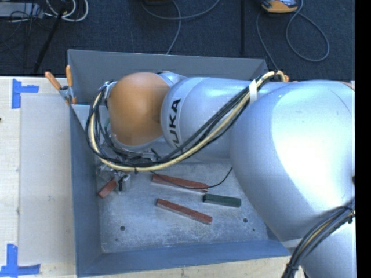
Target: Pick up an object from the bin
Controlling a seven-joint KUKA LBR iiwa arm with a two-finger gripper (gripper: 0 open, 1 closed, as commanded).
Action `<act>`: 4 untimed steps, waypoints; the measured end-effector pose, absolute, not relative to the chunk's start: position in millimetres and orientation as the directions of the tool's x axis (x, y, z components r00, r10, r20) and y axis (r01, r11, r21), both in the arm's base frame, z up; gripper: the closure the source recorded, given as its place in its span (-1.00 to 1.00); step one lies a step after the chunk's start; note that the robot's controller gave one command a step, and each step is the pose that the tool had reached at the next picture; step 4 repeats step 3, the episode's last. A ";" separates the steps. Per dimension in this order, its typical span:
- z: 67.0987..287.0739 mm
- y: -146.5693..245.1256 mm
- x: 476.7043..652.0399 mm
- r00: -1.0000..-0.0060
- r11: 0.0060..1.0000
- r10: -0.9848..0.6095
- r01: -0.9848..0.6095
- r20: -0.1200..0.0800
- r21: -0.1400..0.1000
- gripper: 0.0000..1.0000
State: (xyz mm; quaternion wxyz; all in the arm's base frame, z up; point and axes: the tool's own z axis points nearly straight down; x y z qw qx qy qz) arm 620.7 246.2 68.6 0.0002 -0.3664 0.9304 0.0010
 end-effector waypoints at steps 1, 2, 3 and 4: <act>122.2 247.4 622.0 -0.733 0.733 -0.680 -0.680 -0.007 -0.002 1.00; 154.3 248.5 623.0 -0.735 0.735 -0.678 -0.678 -0.006 -0.001 1.00; 155.2 248.5 623.4 -0.739 0.739 -0.673 -0.673 -0.003 0.001 1.00; 155.2 248.5 623.4 -0.739 0.739 -0.673 -0.673 -0.003 0.001 1.00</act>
Offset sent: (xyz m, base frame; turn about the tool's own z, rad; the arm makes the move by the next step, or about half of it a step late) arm -0.0002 0.0001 0.0501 0.0000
